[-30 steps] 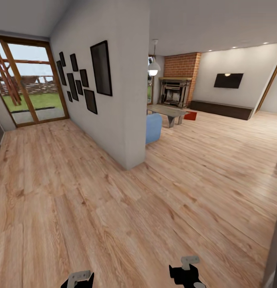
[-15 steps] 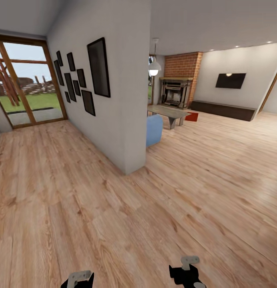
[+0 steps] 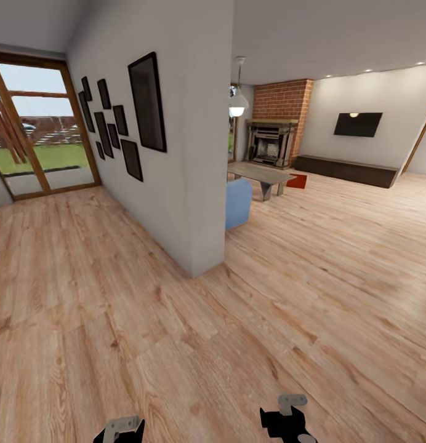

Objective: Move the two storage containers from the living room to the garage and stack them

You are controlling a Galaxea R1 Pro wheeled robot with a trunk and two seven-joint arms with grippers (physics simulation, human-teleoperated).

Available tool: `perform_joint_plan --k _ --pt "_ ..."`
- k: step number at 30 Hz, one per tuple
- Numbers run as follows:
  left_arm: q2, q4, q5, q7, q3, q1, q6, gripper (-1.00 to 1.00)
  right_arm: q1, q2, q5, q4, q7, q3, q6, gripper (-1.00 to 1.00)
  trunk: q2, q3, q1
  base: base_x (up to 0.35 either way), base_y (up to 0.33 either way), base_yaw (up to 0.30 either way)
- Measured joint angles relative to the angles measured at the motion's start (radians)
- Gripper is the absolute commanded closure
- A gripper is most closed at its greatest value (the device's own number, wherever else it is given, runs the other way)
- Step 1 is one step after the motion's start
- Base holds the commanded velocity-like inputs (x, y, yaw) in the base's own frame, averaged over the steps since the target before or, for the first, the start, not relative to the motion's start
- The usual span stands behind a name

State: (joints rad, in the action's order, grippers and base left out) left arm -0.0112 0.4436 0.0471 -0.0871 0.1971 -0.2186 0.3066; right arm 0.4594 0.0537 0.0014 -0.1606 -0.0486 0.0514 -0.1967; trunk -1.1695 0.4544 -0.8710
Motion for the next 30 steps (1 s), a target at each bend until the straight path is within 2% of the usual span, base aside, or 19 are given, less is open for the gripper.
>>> perform_joint_plan --k 8,30 --pt "0.0 0.0 0.0 0.0 0.0 0.0 0.001 -1.0 0.0 0.0 0.0 0.0 0.0 0.0 0.0 -1.0 0.0 0.0 0.0 0.347 0.0 -0.165" --pt "0.0 0.0 0.0 0.0 0.0 0.0 0.001 -1.0 0.0 0.0 0.0 0.0 0.0 0.0 0.0 -1.0 0.0 0.0 0.0 0.347 0.0 -0.26"
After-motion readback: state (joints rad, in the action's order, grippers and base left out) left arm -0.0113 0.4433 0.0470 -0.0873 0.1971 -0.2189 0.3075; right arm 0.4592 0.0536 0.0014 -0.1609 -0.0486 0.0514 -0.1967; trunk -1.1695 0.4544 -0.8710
